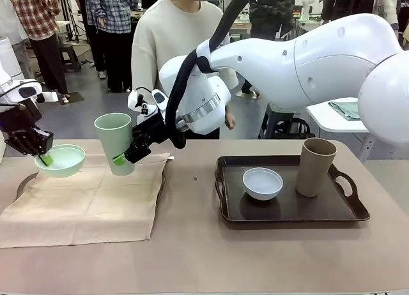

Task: Set up a tray with a mat and arrange the tableware.
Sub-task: Place the Picnic Bowl and Reusable plastic cup back onto the Handle tray in front of the human's position.

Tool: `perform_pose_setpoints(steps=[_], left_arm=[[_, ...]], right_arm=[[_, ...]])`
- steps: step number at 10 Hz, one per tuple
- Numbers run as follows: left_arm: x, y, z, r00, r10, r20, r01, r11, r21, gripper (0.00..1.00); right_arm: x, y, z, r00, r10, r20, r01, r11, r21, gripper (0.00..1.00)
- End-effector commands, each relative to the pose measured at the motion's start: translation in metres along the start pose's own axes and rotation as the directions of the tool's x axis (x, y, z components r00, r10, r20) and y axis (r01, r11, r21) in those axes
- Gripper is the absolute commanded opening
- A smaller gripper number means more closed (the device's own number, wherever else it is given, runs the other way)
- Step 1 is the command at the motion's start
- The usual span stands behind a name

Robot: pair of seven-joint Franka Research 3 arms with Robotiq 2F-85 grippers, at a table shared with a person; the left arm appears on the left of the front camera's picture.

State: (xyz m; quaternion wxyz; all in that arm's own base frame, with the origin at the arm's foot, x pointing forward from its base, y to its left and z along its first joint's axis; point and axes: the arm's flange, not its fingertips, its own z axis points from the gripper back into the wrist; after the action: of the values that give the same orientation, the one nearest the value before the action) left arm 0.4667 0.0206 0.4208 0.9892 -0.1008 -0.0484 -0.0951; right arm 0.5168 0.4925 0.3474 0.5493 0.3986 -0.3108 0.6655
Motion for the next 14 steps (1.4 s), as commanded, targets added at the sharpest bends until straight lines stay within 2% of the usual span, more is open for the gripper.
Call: perform_pose_setpoints(steps=[1, 4, 6, 9, 14], left_arm=[[0.006, 0.0, -0.003, 1.0, 0.005, 0.022, -0.005, 1.0, -0.005, 0.04], [0.002, 0.0, -0.004, 1.0, 0.006, -0.001, -0.006, 1.0, -0.006, 0.04], [0.009, 0.002, -0.027, 1.0, 0.017, -0.007, -0.017, 1.0, -0.016, 0.04], [0.014, 0.006, -0.047, 0.998, 0.019, 0.056, -0.017, 0.999, -0.041, 0.04], [0.022, 0.009, -0.071, 0.998, 0.008, 0.061, -0.006, 0.999, -0.037, 0.04]], right_arm=[[-0.005, 0.001, -0.003, 1.0, 0.002, 0.013, -0.001, 1.0, -0.029, 0.82], [-0.006, -0.001, -0.002, 1.0, -0.006, -0.001, 0.006, 1.0, 0.0, 0.82], [-0.02, -0.004, -0.009, 0.998, 0.036, 0.045, -0.037, 0.999, 0.036, 0.82], [-0.03, 0.0, -0.02, 0.997, 0.064, 0.045, -0.066, 0.996, 0.055, 0.82], [-0.048, -0.001, -0.032, 0.998, 0.06, 0.016, -0.061, 0.995, 0.078, 0.82]])
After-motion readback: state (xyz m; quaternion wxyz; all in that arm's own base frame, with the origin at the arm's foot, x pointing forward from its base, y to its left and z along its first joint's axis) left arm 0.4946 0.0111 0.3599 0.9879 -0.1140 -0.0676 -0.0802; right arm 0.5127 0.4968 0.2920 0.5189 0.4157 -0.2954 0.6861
